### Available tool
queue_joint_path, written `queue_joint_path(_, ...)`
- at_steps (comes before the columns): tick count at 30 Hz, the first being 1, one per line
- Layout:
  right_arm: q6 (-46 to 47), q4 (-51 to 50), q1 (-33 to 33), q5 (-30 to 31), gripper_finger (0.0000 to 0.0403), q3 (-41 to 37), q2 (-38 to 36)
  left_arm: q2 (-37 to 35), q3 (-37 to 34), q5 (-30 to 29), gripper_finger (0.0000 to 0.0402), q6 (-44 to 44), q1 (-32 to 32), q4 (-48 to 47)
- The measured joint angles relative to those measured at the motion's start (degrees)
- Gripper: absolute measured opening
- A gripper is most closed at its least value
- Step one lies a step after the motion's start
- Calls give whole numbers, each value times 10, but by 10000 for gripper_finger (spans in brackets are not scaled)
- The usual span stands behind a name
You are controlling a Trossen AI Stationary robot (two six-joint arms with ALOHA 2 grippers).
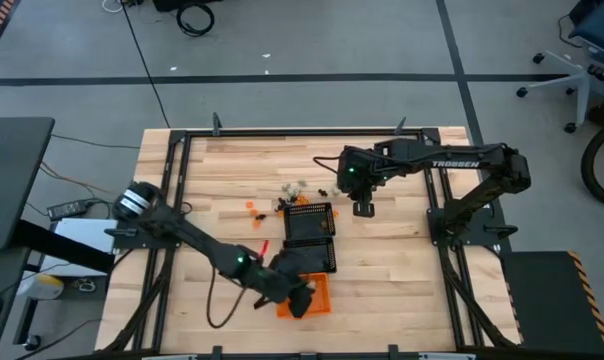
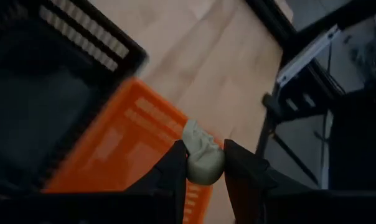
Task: Sort Halloween decoration
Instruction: Put the white skull toy into the orange bin
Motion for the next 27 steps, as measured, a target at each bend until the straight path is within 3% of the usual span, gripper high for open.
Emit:
queue_joint_path(5,6,-5,11,2,117,0,0,22,14,5,92,-49,-16,-28)
queue_joint_path(11,-7,39,16,71,117,-33,-19,21,13,9,92,-99,-26,-92)
queue_joint_path(22,4,55,16,54,117,-102,-38,40,13,10,93,-108,-28,-94)
queue_joint_path(27,10,59,21,43,117,-111,-39,51,13,10,123,-109,-27,-98)
